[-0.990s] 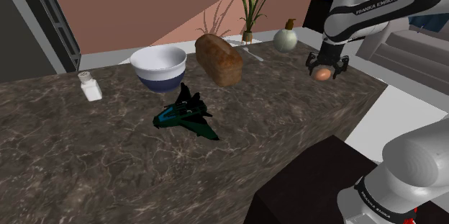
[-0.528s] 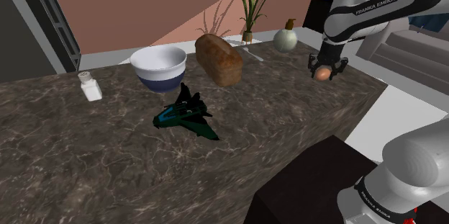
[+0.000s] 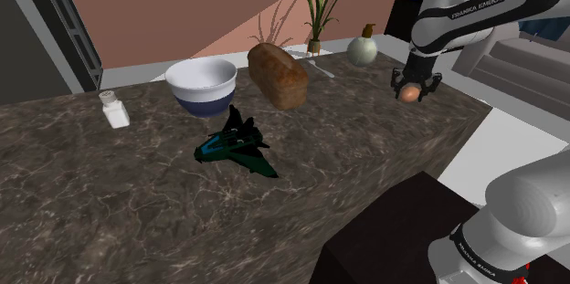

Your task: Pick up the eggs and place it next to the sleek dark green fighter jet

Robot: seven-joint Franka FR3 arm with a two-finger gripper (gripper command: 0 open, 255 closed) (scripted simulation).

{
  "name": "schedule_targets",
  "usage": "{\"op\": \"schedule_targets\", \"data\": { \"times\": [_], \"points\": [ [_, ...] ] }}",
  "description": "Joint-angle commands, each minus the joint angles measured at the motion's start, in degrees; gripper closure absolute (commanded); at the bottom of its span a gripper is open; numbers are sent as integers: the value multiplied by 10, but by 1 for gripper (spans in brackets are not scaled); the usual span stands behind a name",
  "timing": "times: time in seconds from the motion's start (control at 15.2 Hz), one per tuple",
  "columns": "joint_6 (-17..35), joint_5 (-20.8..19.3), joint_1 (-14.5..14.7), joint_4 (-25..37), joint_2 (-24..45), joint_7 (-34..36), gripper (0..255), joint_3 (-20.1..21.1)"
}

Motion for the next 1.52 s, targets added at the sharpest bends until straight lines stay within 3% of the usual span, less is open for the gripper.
{"op": "schedule_targets", "data": {
  "times": [0.0, 1.45],
  "points": [
    [-8, 1, 0, 5, -4, -1, 255, 0],
    [-184, 14, 4, 137, -48, -24, 255, 7]
  ]
}}
